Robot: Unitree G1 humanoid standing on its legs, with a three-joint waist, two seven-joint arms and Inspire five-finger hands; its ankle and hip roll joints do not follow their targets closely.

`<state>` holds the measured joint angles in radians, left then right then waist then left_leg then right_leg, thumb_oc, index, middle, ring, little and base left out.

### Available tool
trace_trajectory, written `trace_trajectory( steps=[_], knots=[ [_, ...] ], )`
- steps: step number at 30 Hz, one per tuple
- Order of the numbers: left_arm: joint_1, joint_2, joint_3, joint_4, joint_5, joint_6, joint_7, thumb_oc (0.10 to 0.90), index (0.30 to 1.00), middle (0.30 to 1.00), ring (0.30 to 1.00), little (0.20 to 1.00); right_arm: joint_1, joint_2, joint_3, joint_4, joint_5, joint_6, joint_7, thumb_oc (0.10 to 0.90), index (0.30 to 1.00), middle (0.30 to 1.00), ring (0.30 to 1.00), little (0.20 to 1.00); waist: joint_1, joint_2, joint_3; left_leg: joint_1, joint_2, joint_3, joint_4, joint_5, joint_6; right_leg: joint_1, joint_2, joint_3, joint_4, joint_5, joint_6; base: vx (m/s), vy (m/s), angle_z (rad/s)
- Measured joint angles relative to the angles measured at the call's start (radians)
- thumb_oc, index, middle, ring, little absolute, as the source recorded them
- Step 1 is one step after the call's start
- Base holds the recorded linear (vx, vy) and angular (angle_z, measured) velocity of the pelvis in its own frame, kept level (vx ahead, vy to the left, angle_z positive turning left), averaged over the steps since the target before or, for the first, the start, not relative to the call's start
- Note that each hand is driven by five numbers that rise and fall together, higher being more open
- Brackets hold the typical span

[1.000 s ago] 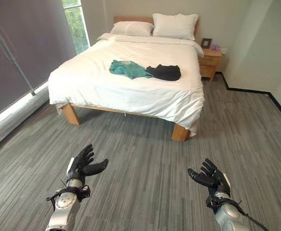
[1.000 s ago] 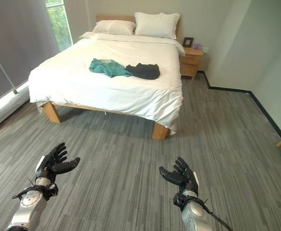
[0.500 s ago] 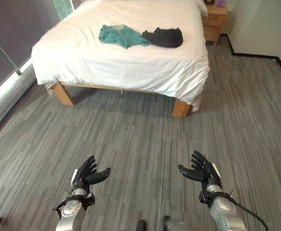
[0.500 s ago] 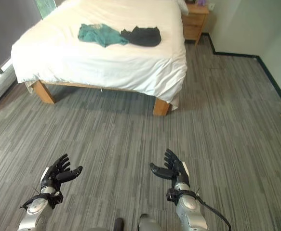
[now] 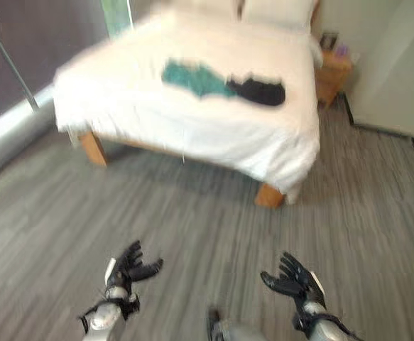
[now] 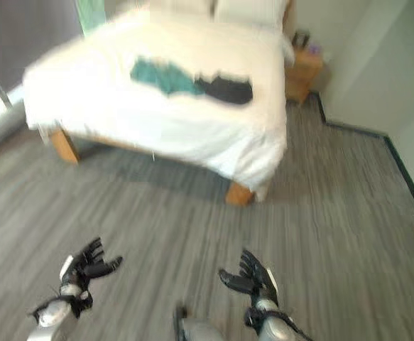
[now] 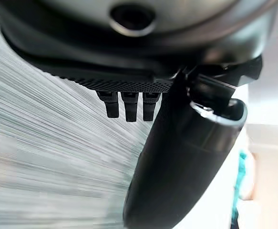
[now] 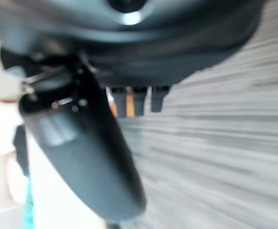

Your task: Pick up bed clothes into laundry basket.

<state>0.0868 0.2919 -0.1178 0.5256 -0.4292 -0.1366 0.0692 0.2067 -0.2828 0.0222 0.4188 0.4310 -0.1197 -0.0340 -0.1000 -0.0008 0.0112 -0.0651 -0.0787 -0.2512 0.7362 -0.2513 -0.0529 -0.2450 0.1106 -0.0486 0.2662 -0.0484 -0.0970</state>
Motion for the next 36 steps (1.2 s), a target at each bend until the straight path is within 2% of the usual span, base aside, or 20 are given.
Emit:
trace_trajectory(
  steps=[1,4,5,6,8,10,12,14,17,18,19,21,23,25,27,30,31,32,33,36],
  knots=[
    [-0.010,0.002,0.005,-0.025,-0.002,-0.001,-0.006,0.800,0.900,0.900,0.900,0.900,-0.029,-0.023,0.000,-0.001,0.018,0.003,-0.006,0.800,0.900,0.900,0.900,0.900,0.019,0.007,-0.004,-0.104,0.017,0.040,0.191,0.036,0.075,0.018,0.024,0.021,0.002,-0.020,-0.049,0.29,-0.189,-0.48],
    [-0.047,0.014,0.023,-0.047,-0.003,-0.013,-0.005,0.800,0.900,0.900,0.900,0.900,-0.105,-0.026,-0.015,-0.007,0.043,-0.008,-0.040,0.800,0.900,0.900,0.900,0.900,0.073,-0.033,0.017,-0.211,0.026,0.038,0.227,0.050,0.090,0.096,0.038,0.076,-0.026,-0.016,-0.054,0.51,-0.179,-0.62],
    [-0.079,0.038,0.041,-0.074,-0.003,-0.014,0.001,0.800,0.900,0.900,0.900,0.900,-0.201,-0.041,-0.020,-0.034,0.047,-0.013,-0.068,0.800,0.900,0.900,0.900,0.900,0.090,-0.097,0.051,-0.333,0.007,0.017,0.107,0.066,0.068,0.224,0.022,0.116,-0.133,-0.028,-0.034,0.60,-0.086,-0.50],
    [-0.088,0.034,0.044,-0.073,-0.003,-0.019,0.009,0.800,0.900,0.900,0.900,0.900,-0.223,-0.044,-0.023,-0.043,0.051,-0.034,-0.072,0.800,0.900,0.900,0.900,0.900,0.103,-0.118,0.062,-0.350,-0.020,0.019,0.001,0.091,0.049,0.259,0.012,0.130,-0.143,-0.034,-0.026,0.65,-0.058,-0.61],
    [-0.073,0.038,0.045,-0.072,-0.002,-0.015,0.005,0.800,0.900,0.900,0.900,0.900,-0.267,-0.064,0.008,-0.052,0.051,-0.042,-0.080,0.800,0.900,0.900,0.900,0.900,0.136,-0.120,0.063,-0.373,-0.050,0.037,-0.217,0.116,0.036,0.339,0.008,0.170,-0.202,-0.073,0.041,0.61,-0.055,-0.76],
    [0.005,0.031,0.049,-0.113,-0.001,-0.017,0.004,0.800,0.900,0.900,0.900,0.900,-0.360,-0.117,0.098,-0.043,0.031,-0.049,-0.061,0.800,0.900,0.900,0.900,0.900,0.219,-0.058,0.063,-0.322,-0.132,-0.014,-0.610,0.237,0.083,0.483,0.048,0.294,-0.240,-0.087,0.054,0.75,-0.056,-1.66],
    [0.042,0.031,0.076,-0.111,-0.001,-0.017,0.004,0.800,0.900,0.900,0.900,0.900,-0.361,-0.118,0.167,-0.039,0.019,-0.036,-0.049,0.800,0.900,0.900,0.900,0.900,0.263,-0.027,0.043,-0.260,-0.125,0.031,-0.694,0.242,0.099,0.578,0.083,0.354,-0.240,-0.094,0.066,0.60,-0.004,-1.21],
    [0.041,0.045,0.152,-0.118,0.000,-0.014,0.005,0.800,0.900,0.900,0.900,0.900,-0.354,-0.058,0.193,-0.049,0.001,-0.017,-0.012,0.800,0.900,0.900,0.900,0.900,0.293,-0.098,0.042,-0.248,-0.136,0.143,-0.584,0.364,0.155,0.617,0.071,0.371,-0.161,-0.116,0.105,0.61,0.052,-0.56],
    [0.028,0.038,0.166,-0.137,0.000,-0.013,0.013,0.800,0.900,0.900,0.900,0.900,-0.357,-0.053,0.181,-0.053,-0.032,-0.004,0.010,0.800,0.900,0.900,0.900,0.900,0.319,-0.097,0.049,-0.155,-0.144,0.135,-0.584,0.306,0.242,0.541,0.009,0.320,0.052,-0.193,0.178,0.39,0.030,-0.25],
    [0.026,0.039,0.170,-0.143,0.000,-0.013,0.014,0.800,0.900,0.900,0.900,0.900,-0.364,-0.053,0.185,-0.055,-0.039,-0.004,0.010,0.800,0.900,0.900,0.900,0.900,0.319,-0.080,0.051,-0.107,-0.139,0.135,-0.616,0.297,0.251,0.472,-0.019,0.289,0.201,-0.197,0.237,0.28,0.001,-0.28],
    [-0.003,0.035,0.187,-0.156,-0.001,-0.020,0.017,0.800,0.900,0.900,0.900,0.900,-0.362,-0.056,0.178,-0.076,-0.048,0.000,0.010,0.800,0.900,0.900,0.900,0.900,0.316,-0.061,0.067,-0.040,-0.130,0.129,-0.647,0.295,0.224,0.314,-0.046,0.255,0.529,-0.145,0.383,0.25,0.041,0.14],
    [-0.080,0.027,0.187,-0.152,-0.003,-0.024,0.029,0.800,0.900,0.900,0.900,0.900,-0.348,-0.057,0.147,-0.101,-0.052,0.001,0.008,0.800,0.900,0.900,0.900,0.900,0.279,-0.031,0.102,0.041,-0.118,0.068,-0.667,0.278,0.212,0.149,-0.045,0.243,0.728,-0.120,0.357,0.29,0.070,0.63],
    [-0.148,0.044,0.154,-0.149,-0.001,-0.028,0.034,0.800,0.900,0.900,0.900,0.900,-0.347,-0.057,0.127,-0.127,-0.054,0.001,0.007,0.800,0.900,0.900,0.900,0.900,0.241,-0.011,0.134,0.106,-0.099,-0.014,-0.675,0.250,0.195,-0.002,-0.061,0.214,0.760,-0.140,0.259,0.34,-0.026,0.97],
    [-0.197,0.050,0.127,-0.154,0.000,-0.031,0.028,0.800,0.900,0.900,0.900,0.900,-0.351,-0.077,0.132,-0.126,-0.055,0.004,0.010,0.800,0.900,0.900,0.900,0.900,0.194,0.007,0.144,0.163,-0.087,-0.074,-0.686,0.244,0.187,-0.100,-0.135,0.190,0.577,-0.135,0.188,0.35,-0.132,1.02],
    [-0.236,0.037,0.115,-0.150,-0.005,-0.036,0.027,0.800,0.900,0.900,0.900,0.900,-0.357,-0.156,0.148,-0.125,-0.057,0.008,0.033,0.800,0.900,0.900,0.900,0.900,0.180,0.018,0.143,0.207,-0.063,-0.151,-0.695,0.210,0.147,-0.102,-0.138,0.245,0.283,-0.108,0.210,0.33,-0.180,0.90],
    [-0.276,0.049,0.074,-0.129,-0.020,-0.042,0.032,0.800,0.900,0.900,0.900,0.900,-0.357,-0.279,0.143,-0.128,-0.076,0.010,0.048,0.800,0.900,0.900,0.900,0.900,0.142,-0.004,0.141,0.261,-0.025,-0.230,-0.714,0.185,0.107,0.015,-0.095,0.308,-0.218,0.080,0.217,0.18,-0.183,1.26],
    [-0.287,0.057,0.049,-0.123,-0.019,-0.042,0.034,0.800,0.900,0.900,0.900,0.900,-0.354,-0.314,0.142,-0.129,-0.080,0.010,0.048,0.800,0.900,0.900,0.900,0.900,0.130,-0.028,0.140,0.269,-0.044,-0.246,-0.701,0.170,0.090,0.049,-0.110,0.296,-0.303,0.146,0.211,0.02,-0.112,1.55],
    [-0.291,0.067,0.033,-0.124,-0.019,-0.042,0.018,0.800,0.900,0.900,0.900,0.900,-0.343,-0.342,0.119,-0.128,-0.085,0.014,0.051,0.800,0.900,0.900,0.900,0.900,0.127,-0.089,0.132,0.278,-0.096,-0.248,-0.666,0.143,0.049,0.071,-0.148,0.277,-0.295,0.302,0.134,0.14,-0.192,1.00],
    [-0.254,0.023,0.031,-0.133,-0.022,-0.052,0.006,0.800,0.900,0.900,0.900,0.900,-0.371,-0.363,0.064,-0.118,-0.093,0.034,0.040,0.800,0.900,0.900,0.900,0.900,0.151,-0.060,0.124,0.211,-0.076,-0.232,-0.560,0.050,0.048,0.076,-0.118,0.274,-0.289,0.306,0.111,0.14,-0.182,0.76],
    [-0.171,0.015,0.031,-0.195,-0.037,-0.052,-0.038,0.800,0.900,0.900,0.900,0.900,-0.446,-0.473,0.051,-0.119,-0.091,0.044,0.070,0.800,0.900,0.900,0.900,0.900,0.156,-0.068,0.129,0.127,-0.046,-0.228,-0.608,0.034,0.039,0.132,-0.108,0.246,-0.355,0.267,0.111,0.12,-0.172,0.39]
  ],
)
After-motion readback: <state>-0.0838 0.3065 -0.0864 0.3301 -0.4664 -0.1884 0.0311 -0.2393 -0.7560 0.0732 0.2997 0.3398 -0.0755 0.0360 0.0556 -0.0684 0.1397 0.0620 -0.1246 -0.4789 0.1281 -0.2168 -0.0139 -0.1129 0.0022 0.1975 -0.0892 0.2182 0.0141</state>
